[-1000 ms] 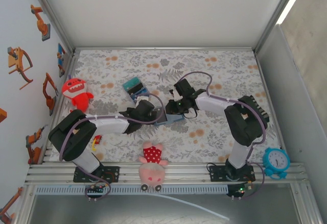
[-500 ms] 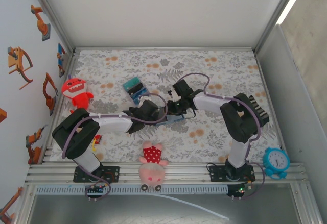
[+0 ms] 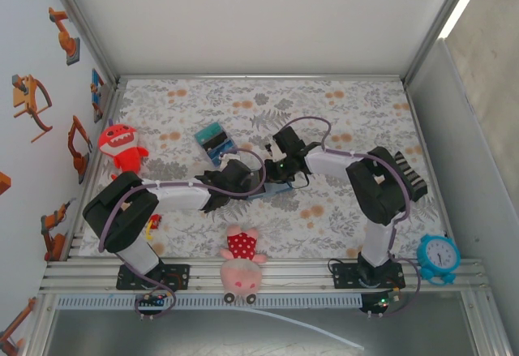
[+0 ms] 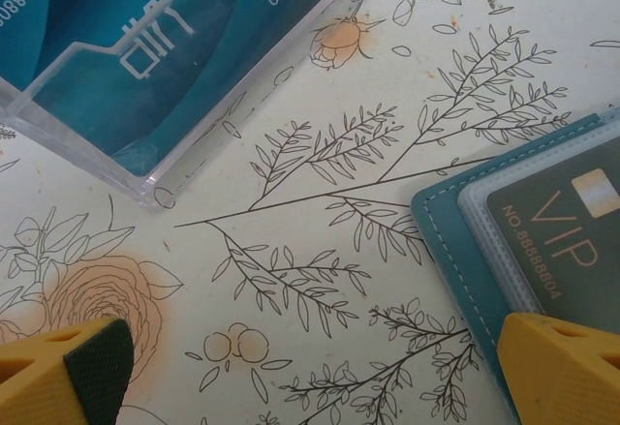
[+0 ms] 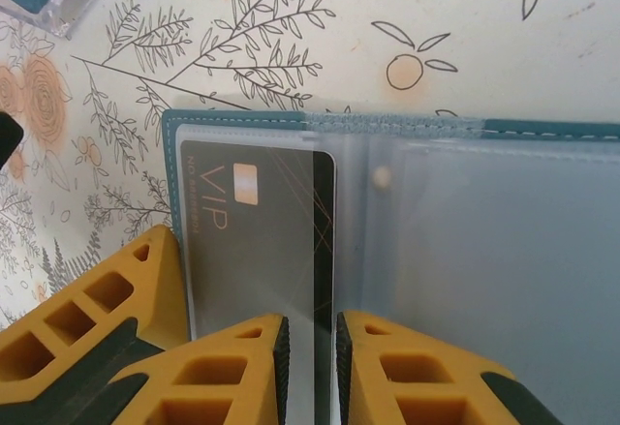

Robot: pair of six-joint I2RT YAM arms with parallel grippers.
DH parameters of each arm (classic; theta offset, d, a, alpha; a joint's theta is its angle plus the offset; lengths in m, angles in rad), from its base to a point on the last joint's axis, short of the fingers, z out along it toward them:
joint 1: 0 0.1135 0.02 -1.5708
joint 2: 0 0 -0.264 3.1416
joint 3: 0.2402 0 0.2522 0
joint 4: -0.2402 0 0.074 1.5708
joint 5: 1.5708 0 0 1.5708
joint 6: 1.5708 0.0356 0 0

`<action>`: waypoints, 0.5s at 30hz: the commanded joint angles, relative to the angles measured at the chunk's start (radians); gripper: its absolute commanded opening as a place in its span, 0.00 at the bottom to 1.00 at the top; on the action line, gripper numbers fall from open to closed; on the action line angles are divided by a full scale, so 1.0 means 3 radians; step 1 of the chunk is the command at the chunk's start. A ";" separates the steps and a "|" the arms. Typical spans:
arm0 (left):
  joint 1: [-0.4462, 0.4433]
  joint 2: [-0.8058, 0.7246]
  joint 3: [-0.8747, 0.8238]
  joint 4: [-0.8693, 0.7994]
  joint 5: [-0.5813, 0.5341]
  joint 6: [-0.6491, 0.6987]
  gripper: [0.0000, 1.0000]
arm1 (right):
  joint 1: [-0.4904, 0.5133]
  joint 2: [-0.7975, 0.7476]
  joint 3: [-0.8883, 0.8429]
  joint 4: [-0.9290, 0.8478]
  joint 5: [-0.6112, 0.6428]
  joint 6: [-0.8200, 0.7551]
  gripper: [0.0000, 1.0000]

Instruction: Take the credit cards out of the card holder

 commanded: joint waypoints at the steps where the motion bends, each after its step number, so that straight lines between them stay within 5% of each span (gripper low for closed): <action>1: -0.0028 0.0056 0.0097 -0.0068 -0.0038 0.0030 0.97 | 0.0014 0.0082 0.0106 0.0017 -0.0042 0.0044 0.21; 15: -0.0028 0.0083 0.0113 -0.0173 -0.0076 0.0009 0.97 | 0.0014 0.0106 0.0088 0.0133 -0.0174 0.0082 0.18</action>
